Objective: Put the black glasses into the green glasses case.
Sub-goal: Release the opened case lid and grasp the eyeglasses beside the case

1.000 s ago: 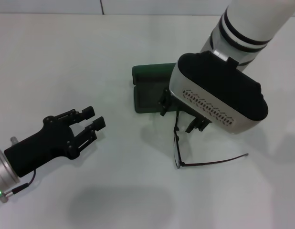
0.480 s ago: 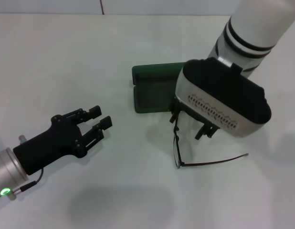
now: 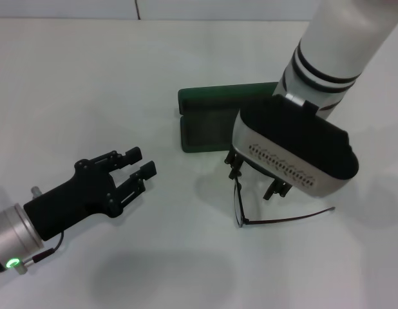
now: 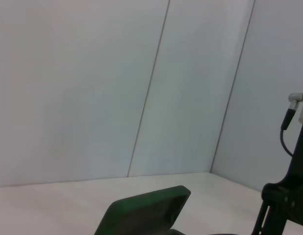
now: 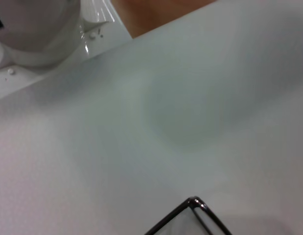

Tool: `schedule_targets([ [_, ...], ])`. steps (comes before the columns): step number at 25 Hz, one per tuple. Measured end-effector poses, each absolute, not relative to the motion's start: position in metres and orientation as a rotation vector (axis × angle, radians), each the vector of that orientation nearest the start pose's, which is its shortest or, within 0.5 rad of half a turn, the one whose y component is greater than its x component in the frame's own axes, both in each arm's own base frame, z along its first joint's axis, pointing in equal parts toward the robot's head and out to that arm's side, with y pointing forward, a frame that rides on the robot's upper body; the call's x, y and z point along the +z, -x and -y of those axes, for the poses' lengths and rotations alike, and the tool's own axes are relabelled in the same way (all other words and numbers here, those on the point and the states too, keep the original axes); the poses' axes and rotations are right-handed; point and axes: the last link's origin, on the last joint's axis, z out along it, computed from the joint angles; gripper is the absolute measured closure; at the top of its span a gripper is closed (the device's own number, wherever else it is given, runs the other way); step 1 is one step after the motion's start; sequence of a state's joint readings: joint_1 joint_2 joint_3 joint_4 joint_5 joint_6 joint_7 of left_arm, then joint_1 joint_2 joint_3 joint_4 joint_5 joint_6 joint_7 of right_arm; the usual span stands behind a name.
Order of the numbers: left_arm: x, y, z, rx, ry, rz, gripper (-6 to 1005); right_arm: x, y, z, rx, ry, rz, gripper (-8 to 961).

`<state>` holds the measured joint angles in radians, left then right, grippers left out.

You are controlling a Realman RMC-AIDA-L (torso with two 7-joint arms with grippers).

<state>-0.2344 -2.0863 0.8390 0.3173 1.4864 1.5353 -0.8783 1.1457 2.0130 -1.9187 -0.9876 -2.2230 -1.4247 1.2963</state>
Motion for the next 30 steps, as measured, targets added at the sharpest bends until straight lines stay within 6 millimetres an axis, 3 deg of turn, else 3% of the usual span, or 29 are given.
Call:
schedule_targets([
  [10,-0.0378,0.3264,-0.2328,-0.967,2.315,0.685,591,-0.1048,-0.0588,-0.3546,-0.864,2.802,1.769,362],
  [21,-0.0387,0.3247,-0.2347,-0.971,2.318,0.681,591,-0.1042,-0.0558,-0.3537,-0.865,2.784,1.767,615],
  [26,-0.0405,0.3240,-0.2352,-0.972,2.320,0.688,591,-0.1029,-0.0541,-0.3560,-0.845,2.748,1.730,615],
  [30,-0.0414,0.3220,-0.2376,-0.975,2.326,0.686,591,-0.0977,-0.0512,-0.3624,-0.718,2.729,1.632,614],
])
